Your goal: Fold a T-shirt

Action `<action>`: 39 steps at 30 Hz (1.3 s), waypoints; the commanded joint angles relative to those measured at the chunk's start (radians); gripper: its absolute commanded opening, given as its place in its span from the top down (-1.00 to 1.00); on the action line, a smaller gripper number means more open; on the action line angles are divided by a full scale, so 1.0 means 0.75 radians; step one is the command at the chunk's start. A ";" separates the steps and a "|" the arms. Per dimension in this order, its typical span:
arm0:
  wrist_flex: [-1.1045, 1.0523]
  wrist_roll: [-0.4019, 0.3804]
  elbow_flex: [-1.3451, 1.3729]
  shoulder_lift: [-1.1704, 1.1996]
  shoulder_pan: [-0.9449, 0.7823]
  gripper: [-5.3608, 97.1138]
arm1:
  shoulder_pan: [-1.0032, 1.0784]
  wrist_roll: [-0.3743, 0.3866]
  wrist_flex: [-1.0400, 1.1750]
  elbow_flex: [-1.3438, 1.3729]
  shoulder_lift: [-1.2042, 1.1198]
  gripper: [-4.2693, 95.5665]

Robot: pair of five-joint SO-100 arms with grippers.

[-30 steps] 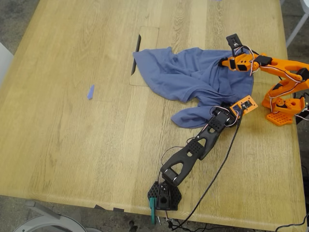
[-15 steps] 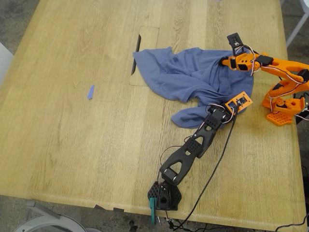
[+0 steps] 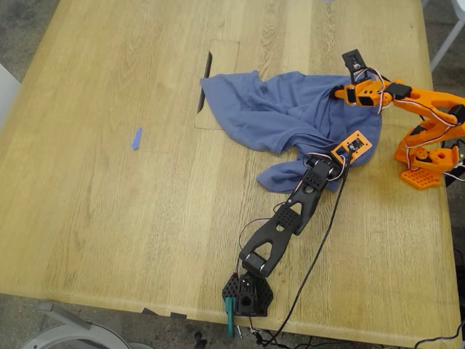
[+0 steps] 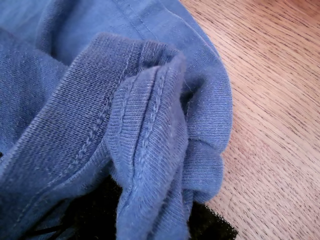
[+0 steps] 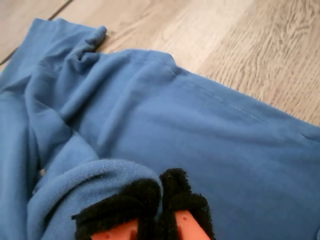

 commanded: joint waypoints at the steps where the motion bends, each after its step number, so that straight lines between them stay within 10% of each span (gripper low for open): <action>1: 0.012 -0.035 -0.041 0.135 -0.205 0.90 | -0.018 -0.012 0.008 -0.092 0.065 0.91; 39: -0.072 -0.147 -0.043 1.282 -0.370 0.90 | -0.174 -0.133 -0.225 -0.892 0.135 0.91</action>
